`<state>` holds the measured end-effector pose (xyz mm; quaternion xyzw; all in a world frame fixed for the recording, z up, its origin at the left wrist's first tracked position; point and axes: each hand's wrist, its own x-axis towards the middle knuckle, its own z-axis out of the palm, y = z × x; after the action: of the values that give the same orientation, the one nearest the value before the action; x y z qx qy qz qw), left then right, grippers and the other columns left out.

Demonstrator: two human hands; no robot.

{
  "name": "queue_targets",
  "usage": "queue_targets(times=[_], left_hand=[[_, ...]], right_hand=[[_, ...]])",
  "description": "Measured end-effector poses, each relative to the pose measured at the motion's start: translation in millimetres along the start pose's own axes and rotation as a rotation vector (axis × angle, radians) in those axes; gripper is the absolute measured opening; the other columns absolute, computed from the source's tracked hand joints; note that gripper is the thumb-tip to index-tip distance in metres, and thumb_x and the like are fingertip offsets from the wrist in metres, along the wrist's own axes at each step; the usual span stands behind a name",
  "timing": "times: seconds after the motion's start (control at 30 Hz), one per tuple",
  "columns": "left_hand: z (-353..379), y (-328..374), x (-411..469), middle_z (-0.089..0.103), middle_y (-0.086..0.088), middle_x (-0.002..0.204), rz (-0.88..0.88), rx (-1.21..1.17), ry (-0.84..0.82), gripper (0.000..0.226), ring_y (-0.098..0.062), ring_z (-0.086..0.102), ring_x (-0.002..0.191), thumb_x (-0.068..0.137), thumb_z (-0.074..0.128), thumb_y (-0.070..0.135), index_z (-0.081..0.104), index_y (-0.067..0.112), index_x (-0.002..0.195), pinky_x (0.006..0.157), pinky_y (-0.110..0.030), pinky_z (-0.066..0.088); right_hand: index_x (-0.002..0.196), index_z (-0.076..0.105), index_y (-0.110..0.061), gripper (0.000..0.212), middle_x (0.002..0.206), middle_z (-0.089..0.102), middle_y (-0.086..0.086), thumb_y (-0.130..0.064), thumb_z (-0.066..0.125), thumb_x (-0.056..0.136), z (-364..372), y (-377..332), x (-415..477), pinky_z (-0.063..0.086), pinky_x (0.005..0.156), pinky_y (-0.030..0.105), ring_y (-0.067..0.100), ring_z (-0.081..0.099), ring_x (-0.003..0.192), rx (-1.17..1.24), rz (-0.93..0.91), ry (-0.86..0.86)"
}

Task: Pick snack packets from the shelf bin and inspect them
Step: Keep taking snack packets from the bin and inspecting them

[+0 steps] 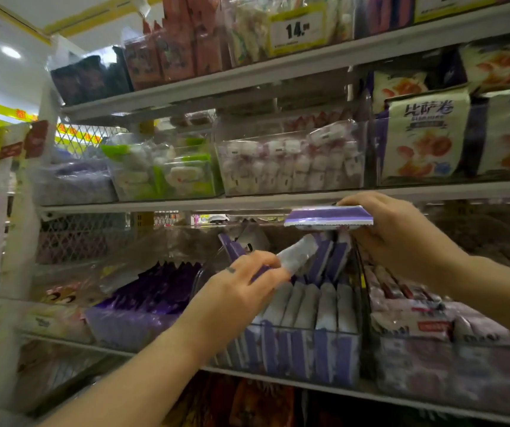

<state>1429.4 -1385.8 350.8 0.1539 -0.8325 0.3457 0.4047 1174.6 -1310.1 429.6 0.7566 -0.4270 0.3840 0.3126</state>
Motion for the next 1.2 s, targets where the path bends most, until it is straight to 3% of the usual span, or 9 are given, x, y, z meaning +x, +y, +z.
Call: queue_targets(times=[0.17, 0.3, 0.4, 0.53, 0.7, 0.83, 0.97, 1.1, 1.2], left_hand=[[-3.4, 18.1, -7.8, 0.051, -0.011, 0.126, 0.086, 0.026, -0.136, 0.07, -0.023, 0.067, 0.081, 0.07, 0.081, 0.003, 0.043, 0.018, 0.126, 0.056, -0.031, 0.058], [6.2, 31.8, 1.1, 0.066, -0.006, 0.109, 0.118, -0.018, -0.071, 0.038, -0.017, 0.066, 0.064, 0.084, 0.067, 0.013, 0.056, 0.013, 0.12, 0.048, -0.029, 0.054], [13.8, 30.5, 3.2, 0.07, -0.003, 0.1, 0.093, -0.036, -0.101, 0.032, -0.018, 0.069, 0.07, 0.075, 0.08, 0.015, 0.071, 0.012, 0.105, 0.051, -0.029, 0.056], [15.8, 21.2, -2.0, 0.047, 0.016, 0.138, -0.263, -0.219, -0.399, 0.045, -0.006, 0.039, 0.129, 0.094, 0.056, 0.044, 0.049, 0.033, 0.137, 0.103, -0.024, 0.039], [13.1, 36.4, 2.7, 0.035, 0.025, 0.128, -0.613, -0.376, -0.534, 0.077, -0.002, 0.045, 0.112, 0.069, 0.035, 0.09, 0.039, 0.045, 0.133, 0.091, -0.03, 0.043], [10.7, 33.2, 19.1, 0.035, 0.008, 0.137, -0.736, -0.486, -0.649, 0.063, -0.014, 0.051, 0.111, 0.078, 0.056, 0.058, 0.036, 0.042, 0.136, 0.084, -0.029, 0.047], [-6.6, 7.7, 32.0, 0.051, 0.005, 0.121, -0.769, -0.631, -0.821, 0.078, 0.006, 0.055, 0.056, 0.079, 0.063, 0.023, 0.027, 0.041, 0.145, 0.048, -0.015, 0.042], [-5.6, 6.9, 41.8, 0.044, 0.01, 0.138, -0.675, -0.588, -0.852, 0.066, -0.006, 0.061, 0.085, 0.089, 0.058, 0.012, 0.035, 0.045, 0.141, 0.057, -0.017, 0.051], [4.2, 16.7, 48.4, 0.041, 0.013, 0.142, -0.596, -0.581, -0.81, 0.057, -0.005, 0.054, 0.092, 0.093, 0.052, 0.008, 0.043, 0.042, 0.139, 0.058, -0.003, 0.042]], right_hand=[[0.121, 0.06, -0.015, 0.03, 0.108, 0.065, 0.0, -0.011, 0.059, 0.091, -15.3, -0.9, -6.9, 0.053, 0.081, 0.04, 0.02, 0.061, 0.096, 0.006, 0.048, 0.024], [0.117, 0.06, -0.016, 0.025, 0.106, 0.065, 0.001, -0.017, 0.057, 0.092, -14.6, -3.7, -7.6, 0.053, 0.077, 0.041, 0.021, 0.061, 0.092, -0.016, 0.034, -0.023], [0.11, 0.06, -0.02, 0.017, 0.102, 0.064, -0.004, -0.019, 0.058, 0.093, -9.1, -4.4, -8.4, 0.052, 0.072, 0.034, 0.016, 0.06, 0.087, -0.023, 0.002, -0.059], [0.115, 0.059, -0.023, 0.024, 0.1, 0.061, -0.008, -0.017, 0.06, 0.092, -1.5, 0.3, -7.5, 0.048, 0.071, 0.029, 0.013, 0.057, 0.086, -0.038, 0.006, -0.109], [0.119, 0.059, -0.02, 0.027, 0.107, 0.065, -0.003, -0.017, 0.06, 0.092, 5.1, 0.0, -3.1, 0.048, 0.073, 0.029, 0.016, 0.059, 0.09, -0.031, 0.015, -0.098], [0.12, 0.059, -0.019, 0.027, 0.107, 0.064, -0.004, -0.018, 0.06, 0.093, 7.5, -4.5, -0.9, 0.051, 0.073, 0.034, 0.015, 0.058, 0.088, -0.027, 0.004, -0.113], [0.116, 0.06, -0.02, 0.022, 0.096, 0.057, -0.011, -0.019, 0.06, 0.093, 8.0, -4.2, -1.5, 0.049, 0.07, 0.031, 0.014, 0.056, 0.083, -0.013, -0.002, -0.101], [0.116, 0.059, -0.02, 0.023, 0.094, 0.055, -0.011, -0.017, 0.06, 0.093, 13.6, -1.9, 1.3, 0.045, 0.068, 0.031, 0.014, 0.053, 0.081, -0.03, 0.012, -0.097], [0.108, 0.059, -0.02, 0.017, 0.087, 0.051, -0.013, -0.015, 0.06, 0.092, 18.6, -1.4, 2.5, 0.039, 0.062, 0.026, 0.013, 0.05, 0.076, -0.036, 0.001, -0.098]])
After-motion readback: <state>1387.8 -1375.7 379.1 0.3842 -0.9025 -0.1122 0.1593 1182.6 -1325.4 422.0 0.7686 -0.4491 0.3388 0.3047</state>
